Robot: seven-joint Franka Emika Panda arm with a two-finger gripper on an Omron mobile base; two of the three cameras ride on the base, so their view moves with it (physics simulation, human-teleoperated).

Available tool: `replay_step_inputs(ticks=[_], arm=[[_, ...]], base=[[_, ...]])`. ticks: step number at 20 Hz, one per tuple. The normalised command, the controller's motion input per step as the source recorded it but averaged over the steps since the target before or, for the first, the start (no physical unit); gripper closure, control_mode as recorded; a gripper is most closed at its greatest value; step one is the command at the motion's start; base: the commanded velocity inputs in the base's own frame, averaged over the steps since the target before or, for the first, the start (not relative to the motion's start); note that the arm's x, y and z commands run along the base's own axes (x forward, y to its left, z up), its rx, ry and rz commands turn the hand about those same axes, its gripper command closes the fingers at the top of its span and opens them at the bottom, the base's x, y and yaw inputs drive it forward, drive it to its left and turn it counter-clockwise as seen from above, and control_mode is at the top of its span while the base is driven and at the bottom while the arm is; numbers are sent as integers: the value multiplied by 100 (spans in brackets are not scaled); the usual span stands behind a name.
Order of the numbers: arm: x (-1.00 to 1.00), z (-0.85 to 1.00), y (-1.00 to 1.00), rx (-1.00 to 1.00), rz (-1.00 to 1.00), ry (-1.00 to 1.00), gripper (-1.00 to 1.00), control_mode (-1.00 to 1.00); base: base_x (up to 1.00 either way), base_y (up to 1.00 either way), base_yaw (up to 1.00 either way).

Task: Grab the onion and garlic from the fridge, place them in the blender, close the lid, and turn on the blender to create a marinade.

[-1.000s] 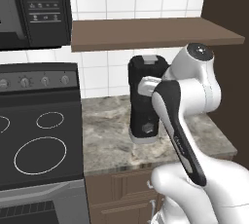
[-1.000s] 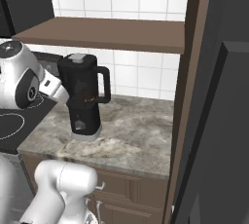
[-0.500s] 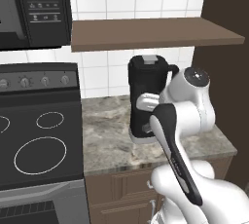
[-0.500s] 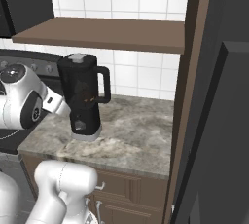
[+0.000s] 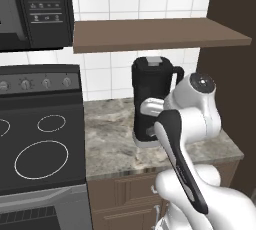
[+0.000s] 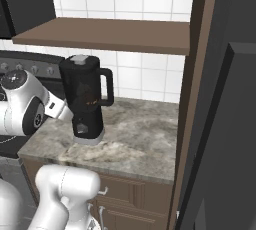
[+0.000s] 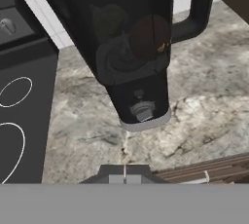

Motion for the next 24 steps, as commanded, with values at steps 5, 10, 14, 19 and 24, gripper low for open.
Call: replay_step_inputs(ticks=[5, 10, 14, 19, 24], arm=[[21, -42, 0, -7, 0, -4, 100, -100], [13, -66, 0, -20, 0, -8, 100, -100], [-21, -39, -1, -9, 0, -27, 100, -100], [-54, -25, 1, -9, 0, -49, 100, -100], [-63, -93, 0, -5, 0, -36, 100, -100]], base=[[0, 0, 0], [0, 0, 0], [0, 0, 0], [0, 0, 0], [0, 0, 0]])
